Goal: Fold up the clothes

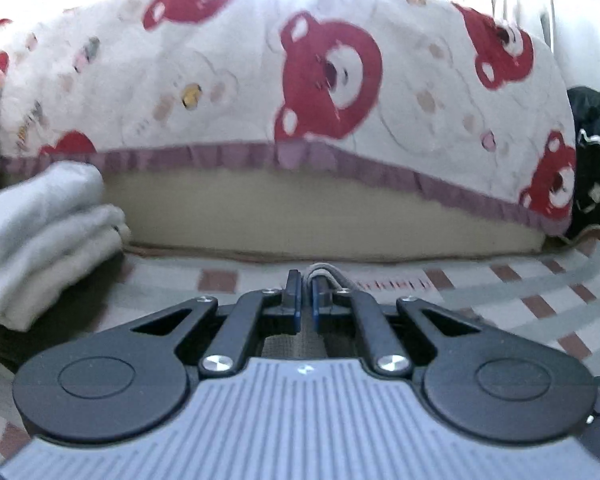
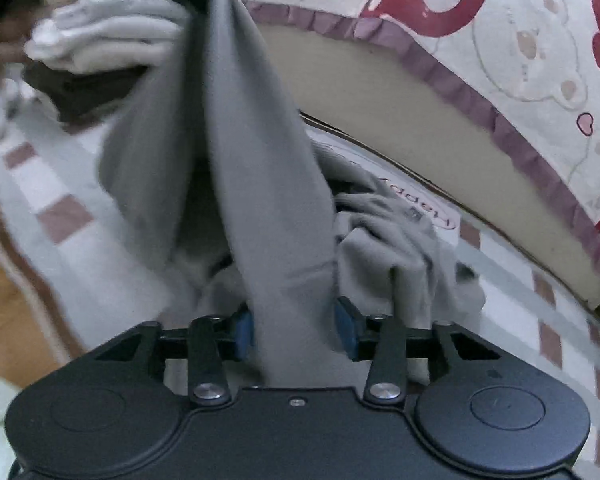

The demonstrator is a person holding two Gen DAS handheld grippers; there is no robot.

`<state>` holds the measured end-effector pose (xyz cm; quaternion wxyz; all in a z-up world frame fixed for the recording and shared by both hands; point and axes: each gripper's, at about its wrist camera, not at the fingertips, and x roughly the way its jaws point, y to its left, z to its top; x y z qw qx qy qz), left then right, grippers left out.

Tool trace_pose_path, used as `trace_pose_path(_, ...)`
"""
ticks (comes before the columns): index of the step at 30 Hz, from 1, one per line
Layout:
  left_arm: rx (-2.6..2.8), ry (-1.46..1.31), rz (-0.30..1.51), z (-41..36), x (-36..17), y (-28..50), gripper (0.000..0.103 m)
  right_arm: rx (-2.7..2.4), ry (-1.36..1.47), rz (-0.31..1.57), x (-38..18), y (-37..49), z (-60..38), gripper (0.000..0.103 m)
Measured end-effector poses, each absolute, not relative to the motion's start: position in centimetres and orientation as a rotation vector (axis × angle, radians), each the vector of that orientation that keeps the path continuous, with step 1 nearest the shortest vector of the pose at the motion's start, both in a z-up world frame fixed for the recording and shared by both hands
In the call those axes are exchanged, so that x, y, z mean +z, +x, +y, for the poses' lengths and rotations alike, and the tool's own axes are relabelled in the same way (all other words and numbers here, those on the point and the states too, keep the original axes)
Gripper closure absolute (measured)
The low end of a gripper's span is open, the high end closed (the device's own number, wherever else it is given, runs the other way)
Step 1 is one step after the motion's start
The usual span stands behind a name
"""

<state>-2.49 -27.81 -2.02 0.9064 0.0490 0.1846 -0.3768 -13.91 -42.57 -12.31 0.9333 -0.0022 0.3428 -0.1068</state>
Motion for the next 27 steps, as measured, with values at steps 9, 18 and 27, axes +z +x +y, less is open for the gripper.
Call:
trace_pose_path(9,-0.793,0.034,0.417,-27.1,-1.9,-1.3,0.098,-0.243,0.128,0.627,-5.7,-13.5,-47.0,0.102)
trace_pose_path(18,-0.784,0.174,0.529,-30.9,-7.4,-2.8,0.092,-0.309,0.298,0.491,3.1,-15.4,-52.5,0.102)
trace_pose_path(27,-0.651,0.295,0.726,-31.8,-15.3,-2.0,0.091,-0.427,0.260,0.323,6.6,-19.3,-53.6,0.102)
